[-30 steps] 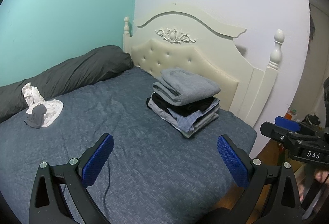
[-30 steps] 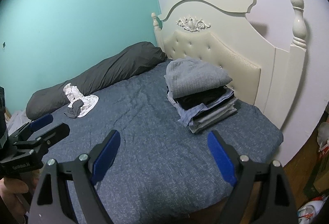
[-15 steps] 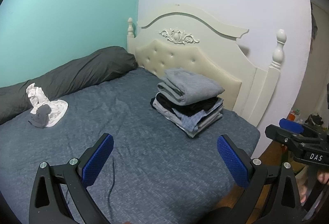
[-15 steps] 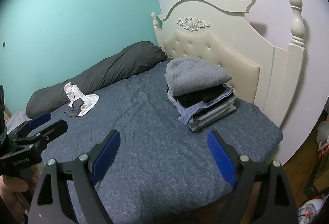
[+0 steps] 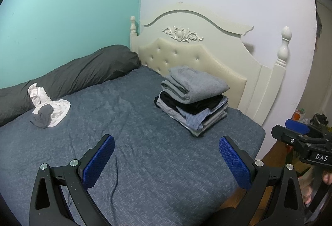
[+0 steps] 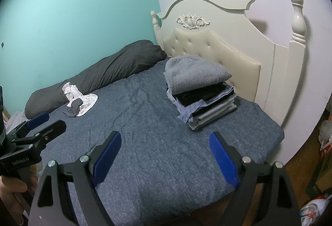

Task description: Fold clothes

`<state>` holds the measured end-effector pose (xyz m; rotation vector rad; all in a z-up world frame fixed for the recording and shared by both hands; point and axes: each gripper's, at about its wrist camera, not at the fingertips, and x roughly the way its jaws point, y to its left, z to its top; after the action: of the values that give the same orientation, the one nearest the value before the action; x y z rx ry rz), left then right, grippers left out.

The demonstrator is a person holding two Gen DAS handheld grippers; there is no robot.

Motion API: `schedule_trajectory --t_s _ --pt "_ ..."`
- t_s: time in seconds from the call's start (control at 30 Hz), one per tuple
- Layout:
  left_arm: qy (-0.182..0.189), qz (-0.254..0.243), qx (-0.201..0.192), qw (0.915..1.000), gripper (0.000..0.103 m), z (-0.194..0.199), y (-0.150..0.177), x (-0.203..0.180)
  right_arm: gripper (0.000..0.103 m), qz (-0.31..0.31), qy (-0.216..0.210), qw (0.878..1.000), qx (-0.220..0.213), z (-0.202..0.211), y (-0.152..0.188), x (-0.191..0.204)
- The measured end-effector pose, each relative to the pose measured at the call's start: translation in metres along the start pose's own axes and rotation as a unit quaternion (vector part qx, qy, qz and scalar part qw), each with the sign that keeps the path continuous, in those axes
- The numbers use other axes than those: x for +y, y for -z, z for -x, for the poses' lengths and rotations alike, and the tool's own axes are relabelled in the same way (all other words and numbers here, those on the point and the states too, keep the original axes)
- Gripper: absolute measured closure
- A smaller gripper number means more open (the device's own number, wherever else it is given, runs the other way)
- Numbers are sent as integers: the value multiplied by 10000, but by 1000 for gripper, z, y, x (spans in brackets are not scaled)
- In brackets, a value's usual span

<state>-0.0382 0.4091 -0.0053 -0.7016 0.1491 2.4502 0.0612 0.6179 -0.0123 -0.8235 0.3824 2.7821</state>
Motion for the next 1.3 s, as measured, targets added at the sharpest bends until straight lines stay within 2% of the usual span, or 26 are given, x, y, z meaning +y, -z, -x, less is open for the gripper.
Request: schedule_trajectory --t_s 1.3 --pt "-38 33 30 10000 0 3 3 5 15 0 -43 10000 10 -2 4 2"
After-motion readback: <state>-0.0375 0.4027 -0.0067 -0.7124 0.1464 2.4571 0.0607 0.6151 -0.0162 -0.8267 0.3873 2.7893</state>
